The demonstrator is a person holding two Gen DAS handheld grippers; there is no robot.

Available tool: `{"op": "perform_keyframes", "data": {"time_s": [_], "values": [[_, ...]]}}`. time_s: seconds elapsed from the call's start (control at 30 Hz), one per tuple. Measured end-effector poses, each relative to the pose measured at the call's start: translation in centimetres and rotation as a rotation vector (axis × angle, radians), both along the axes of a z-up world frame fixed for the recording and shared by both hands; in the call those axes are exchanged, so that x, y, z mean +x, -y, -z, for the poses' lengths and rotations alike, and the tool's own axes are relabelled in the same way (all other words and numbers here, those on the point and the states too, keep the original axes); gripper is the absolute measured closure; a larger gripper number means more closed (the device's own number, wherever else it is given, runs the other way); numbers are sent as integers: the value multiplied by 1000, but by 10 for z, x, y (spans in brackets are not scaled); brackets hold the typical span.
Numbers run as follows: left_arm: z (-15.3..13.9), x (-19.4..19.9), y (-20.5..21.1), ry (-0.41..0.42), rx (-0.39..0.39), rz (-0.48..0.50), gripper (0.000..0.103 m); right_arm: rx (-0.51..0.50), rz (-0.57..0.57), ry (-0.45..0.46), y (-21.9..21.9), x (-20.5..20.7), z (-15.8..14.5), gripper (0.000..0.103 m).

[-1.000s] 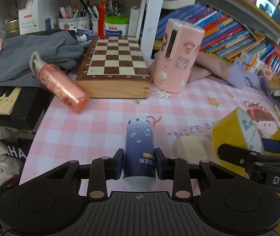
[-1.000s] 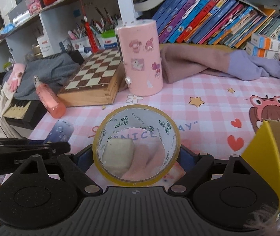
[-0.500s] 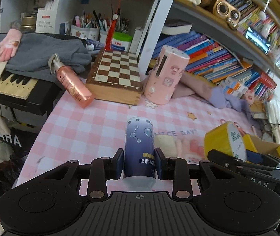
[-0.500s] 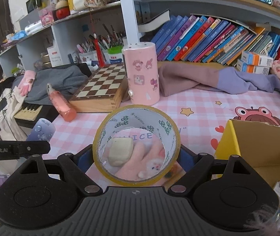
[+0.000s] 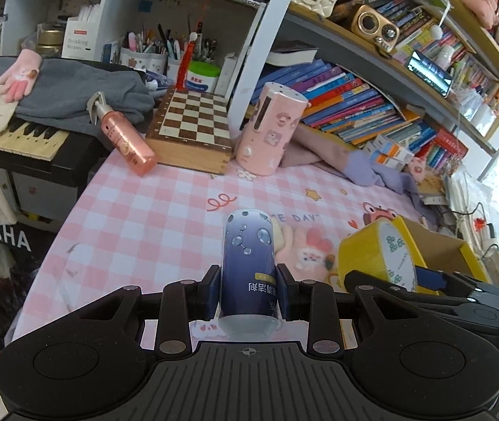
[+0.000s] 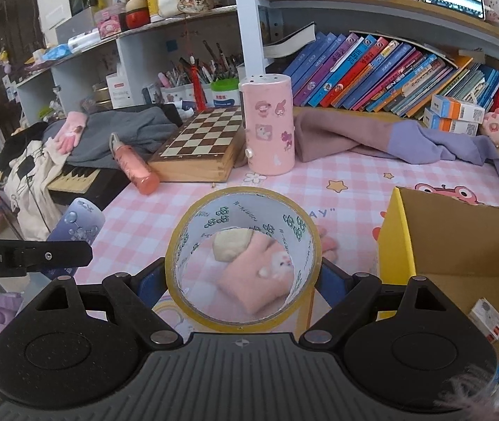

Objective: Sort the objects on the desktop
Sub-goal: 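Lift the spray bottle and tape roll and carry both toward the yellow box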

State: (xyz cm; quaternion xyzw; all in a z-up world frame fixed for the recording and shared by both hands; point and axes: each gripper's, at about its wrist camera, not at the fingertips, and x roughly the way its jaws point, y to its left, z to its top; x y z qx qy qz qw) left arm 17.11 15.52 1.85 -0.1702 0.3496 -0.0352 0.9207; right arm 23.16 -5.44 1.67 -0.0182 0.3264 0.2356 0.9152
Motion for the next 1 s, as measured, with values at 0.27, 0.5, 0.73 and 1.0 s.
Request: {"op": "perform_keyframes", "data": {"time_s": [0.27, 0.5, 0.73, 1.0], "values": [[-5, -31, 1, 19, -14, 13, 72, -6, -6, 9, 3, -34, -6, 17], [-9, -65, 4, 31, -23, 27, 72, -7, -12, 11, 3, -70, -7, 17], [-11, -100, 9, 34, -46, 49, 72, -4, -2, 12, 10, -110, -9, 17], [-11, -131, 20, 32, -61, 98, 72, -9, 46, 3, 26, -155, -4, 17]]}}
